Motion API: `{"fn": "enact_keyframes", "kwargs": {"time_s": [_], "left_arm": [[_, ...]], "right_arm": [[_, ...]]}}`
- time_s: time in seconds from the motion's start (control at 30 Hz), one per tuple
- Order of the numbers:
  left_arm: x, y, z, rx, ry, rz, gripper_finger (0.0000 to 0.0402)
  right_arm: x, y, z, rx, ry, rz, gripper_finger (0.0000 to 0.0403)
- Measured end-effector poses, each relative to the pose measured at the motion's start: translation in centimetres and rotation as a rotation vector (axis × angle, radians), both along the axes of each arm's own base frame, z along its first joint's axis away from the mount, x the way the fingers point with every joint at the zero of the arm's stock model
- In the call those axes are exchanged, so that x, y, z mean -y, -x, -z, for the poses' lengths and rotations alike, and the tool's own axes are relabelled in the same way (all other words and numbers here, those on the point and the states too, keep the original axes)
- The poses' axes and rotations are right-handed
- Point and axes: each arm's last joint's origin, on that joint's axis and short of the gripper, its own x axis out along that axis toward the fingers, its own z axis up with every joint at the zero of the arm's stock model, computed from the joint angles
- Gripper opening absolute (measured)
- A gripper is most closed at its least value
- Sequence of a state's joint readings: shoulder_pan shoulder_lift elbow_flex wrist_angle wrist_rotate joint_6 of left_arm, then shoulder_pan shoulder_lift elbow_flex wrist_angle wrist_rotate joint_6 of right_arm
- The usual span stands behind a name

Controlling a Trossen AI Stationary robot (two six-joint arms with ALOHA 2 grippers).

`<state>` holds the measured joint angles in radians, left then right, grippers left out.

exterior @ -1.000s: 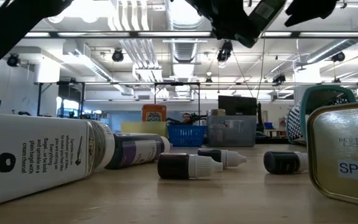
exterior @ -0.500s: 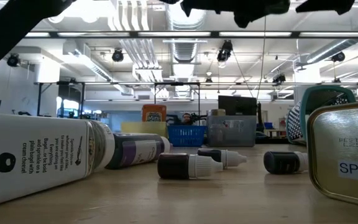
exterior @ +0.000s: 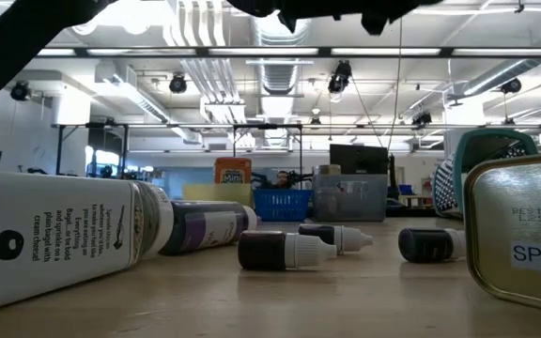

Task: Pick & Place Kitchen Items
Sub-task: Put the green seasoning bottle into the black bin

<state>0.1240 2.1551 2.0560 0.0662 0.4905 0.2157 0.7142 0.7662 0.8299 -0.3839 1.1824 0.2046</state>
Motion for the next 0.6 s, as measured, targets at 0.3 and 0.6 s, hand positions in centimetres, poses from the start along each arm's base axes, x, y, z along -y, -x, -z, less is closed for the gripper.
{"fn": "enact_keyframes", "kwargs": {"time_s": [0.3,0.6], "left_arm": [[0.8,0.0,-0.7,0.085,-0.033,0.031,0.021],[1.0,-0.1,-0.7,0.082,-0.027,0.035,0.0212]], "right_arm": [[-0.6,-1.3,-1.3,0.053,0.06,0.003,0.0306],[-1.1,-2.2,-1.5,0.052,0.105,0.001,0.0267]]}}
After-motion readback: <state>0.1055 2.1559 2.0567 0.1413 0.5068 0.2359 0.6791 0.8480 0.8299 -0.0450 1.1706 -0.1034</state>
